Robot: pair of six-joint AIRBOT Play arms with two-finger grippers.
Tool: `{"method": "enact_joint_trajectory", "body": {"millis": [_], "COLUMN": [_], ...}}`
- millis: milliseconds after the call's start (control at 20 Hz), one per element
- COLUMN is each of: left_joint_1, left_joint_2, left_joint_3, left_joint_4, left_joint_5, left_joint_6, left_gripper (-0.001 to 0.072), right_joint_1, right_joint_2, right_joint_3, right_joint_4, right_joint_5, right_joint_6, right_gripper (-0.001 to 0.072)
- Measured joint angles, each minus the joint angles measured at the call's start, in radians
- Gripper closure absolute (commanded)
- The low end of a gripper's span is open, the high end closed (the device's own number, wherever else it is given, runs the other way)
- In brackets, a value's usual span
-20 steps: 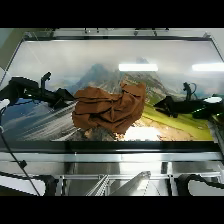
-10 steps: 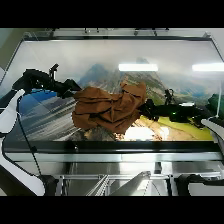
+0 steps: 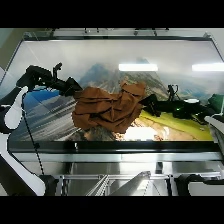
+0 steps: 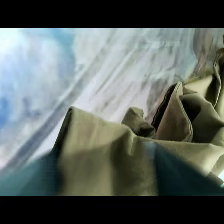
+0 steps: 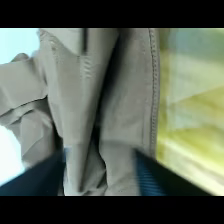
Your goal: Fold the shirts.
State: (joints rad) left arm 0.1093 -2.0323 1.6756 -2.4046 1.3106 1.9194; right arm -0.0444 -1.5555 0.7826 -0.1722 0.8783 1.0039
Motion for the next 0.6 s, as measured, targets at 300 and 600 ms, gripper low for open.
{"method": "enact_joint_trajectory", "body": {"millis": [300, 600], "left_joint_1": [0.001, 0.001], "left_joint_2": [-0.002, -0.002], "left_joint_3": [0.003, 0.003], "left_joint_4": [0.003, 0.003], "left_joint_5": [0.025, 0.058], "left_joint_6": [0.007, 0.010], "left_gripper": [0.0686, 0.0686], "right_joint_1": [-0.084, 0.006], "right_joint_2": [0.005, -0.073], "right_joint_3": [0.001, 0.002], "right_joint_4": [-0.069, -0.027], "right_joint_5": [0.032, 0.042], "right_joint_6": [0.044, 0.055], "right_gripper": [0.0163, 0.0281]}}
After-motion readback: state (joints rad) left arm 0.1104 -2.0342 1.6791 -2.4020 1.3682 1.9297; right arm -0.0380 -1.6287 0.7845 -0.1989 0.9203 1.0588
